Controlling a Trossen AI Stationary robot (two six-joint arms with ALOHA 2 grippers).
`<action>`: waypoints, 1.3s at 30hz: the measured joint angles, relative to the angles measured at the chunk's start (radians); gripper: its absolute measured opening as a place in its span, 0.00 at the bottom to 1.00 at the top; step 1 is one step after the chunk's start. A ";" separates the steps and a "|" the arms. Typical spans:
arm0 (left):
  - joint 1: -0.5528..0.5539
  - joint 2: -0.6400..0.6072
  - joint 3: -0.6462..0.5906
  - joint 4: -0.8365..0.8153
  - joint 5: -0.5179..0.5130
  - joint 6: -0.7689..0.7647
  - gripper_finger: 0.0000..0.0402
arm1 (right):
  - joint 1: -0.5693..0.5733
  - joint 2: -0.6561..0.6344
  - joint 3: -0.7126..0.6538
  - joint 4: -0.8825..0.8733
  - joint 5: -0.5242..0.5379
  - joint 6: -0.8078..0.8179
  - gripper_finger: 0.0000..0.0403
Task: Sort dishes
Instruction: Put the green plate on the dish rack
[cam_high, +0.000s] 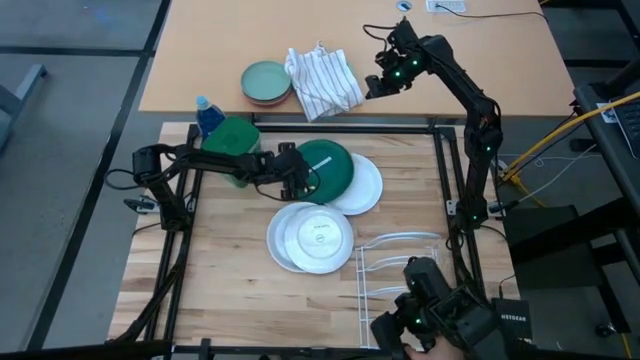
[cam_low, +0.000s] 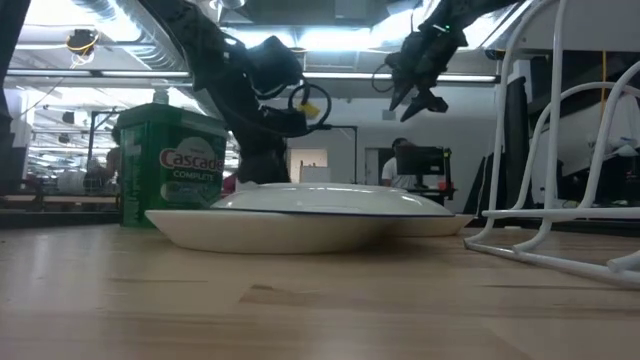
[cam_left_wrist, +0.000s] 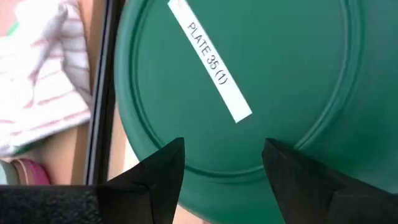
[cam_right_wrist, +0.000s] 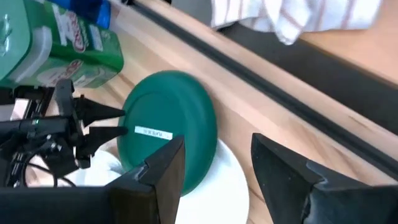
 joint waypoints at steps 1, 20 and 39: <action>-0.003 0.000 0.002 -0.016 -0.002 -0.013 0.52 | 0.009 0.000 0.000 0.000 0.000 0.000 0.46; -0.049 -0.040 -0.001 -0.289 -0.139 -0.195 0.52 | 0.191 0.000 0.000 -0.001 0.000 0.000 0.46; -0.087 -0.172 -0.004 -0.322 -0.198 -0.277 0.52 | 0.229 0.000 0.000 -0.027 0.102 0.002 0.46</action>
